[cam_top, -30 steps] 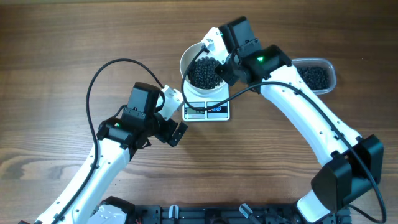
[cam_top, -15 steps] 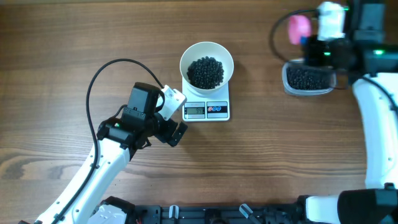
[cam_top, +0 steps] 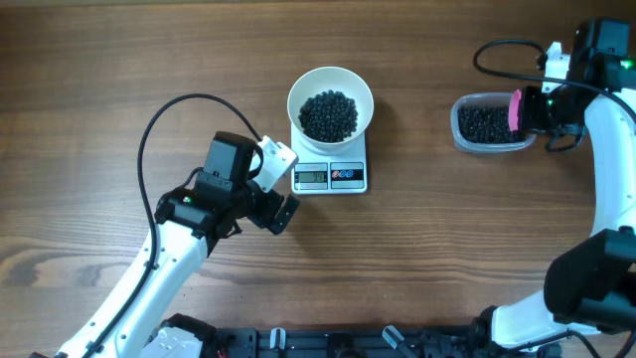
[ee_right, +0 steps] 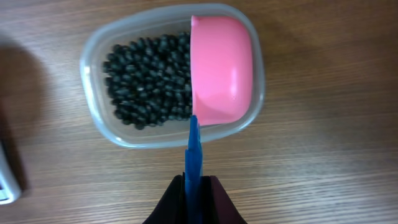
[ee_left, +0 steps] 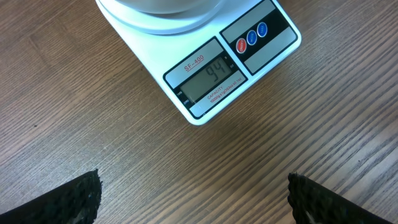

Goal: Scoop item into bowl and weigh 150g on scale
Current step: 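Return the scoop to the bean tub and scoop beans, right gripper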

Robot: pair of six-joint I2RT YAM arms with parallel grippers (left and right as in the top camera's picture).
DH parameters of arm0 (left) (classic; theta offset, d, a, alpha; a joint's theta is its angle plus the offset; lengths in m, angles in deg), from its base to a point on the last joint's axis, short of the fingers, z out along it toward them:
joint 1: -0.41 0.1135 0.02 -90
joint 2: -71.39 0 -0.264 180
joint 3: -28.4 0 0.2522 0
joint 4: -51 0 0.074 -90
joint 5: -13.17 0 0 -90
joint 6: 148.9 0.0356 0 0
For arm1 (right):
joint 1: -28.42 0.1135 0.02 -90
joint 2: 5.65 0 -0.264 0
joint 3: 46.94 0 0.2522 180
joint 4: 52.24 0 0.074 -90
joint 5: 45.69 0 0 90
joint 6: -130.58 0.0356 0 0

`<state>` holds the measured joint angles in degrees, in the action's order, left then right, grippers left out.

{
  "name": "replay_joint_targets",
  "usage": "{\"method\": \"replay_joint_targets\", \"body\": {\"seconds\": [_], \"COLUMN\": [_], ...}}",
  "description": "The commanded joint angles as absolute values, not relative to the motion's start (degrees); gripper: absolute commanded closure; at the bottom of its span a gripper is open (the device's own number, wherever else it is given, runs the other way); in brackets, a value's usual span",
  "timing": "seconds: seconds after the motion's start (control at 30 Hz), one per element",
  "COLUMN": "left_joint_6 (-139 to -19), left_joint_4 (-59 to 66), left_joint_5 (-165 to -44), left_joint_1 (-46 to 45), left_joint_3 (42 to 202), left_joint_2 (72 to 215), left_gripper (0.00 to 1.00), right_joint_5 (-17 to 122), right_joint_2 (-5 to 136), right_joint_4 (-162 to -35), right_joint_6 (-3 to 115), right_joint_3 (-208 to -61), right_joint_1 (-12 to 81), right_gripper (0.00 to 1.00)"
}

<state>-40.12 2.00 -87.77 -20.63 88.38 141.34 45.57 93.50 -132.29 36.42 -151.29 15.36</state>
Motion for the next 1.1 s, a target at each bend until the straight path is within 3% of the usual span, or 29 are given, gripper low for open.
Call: {"method": "replay_joint_targets", "body": {"seconds": [0.0,0.27,0.4,0.8,1.07], "left_joint_6": [-39.8,-39.8,-39.8,-39.8,-39.8], "left_joint_4": [2.0,2.0,2.0,2.0,2.0], "left_joint_5": [-87.7,-87.7,-87.7,-87.7,-87.7], "left_joint_1": [-20.3,-20.3,-20.3,-20.3,-20.3], "left_joint_3": [88.1,88.1,88.1,88.1,88.1], "left_joint_2": [141.6,141.6,141.6,141.6,141.6], "left_gripper": [0.0,0.0,0.0,0.0,0.0], "right_joint_5": [39.4,27.5,28.0,53.1,63.6], "right_joint_2": [95.7,99.0,101.4,102.8,102.8], "right_joint_4": [-132.6,-132.6,-132.5,-133.8,-133.8], "right_joint_6": [35.2,34.6,34.6,30.2,30.3], "right_joint_3": [-152.0,-152.0,-151.9,-151.9,-151.9], "right_joint_1": [17.3,22.6,23.2,23.0,16.6], "right_gripper": [0.96,0.96,0.96,0.96,0.96]}}
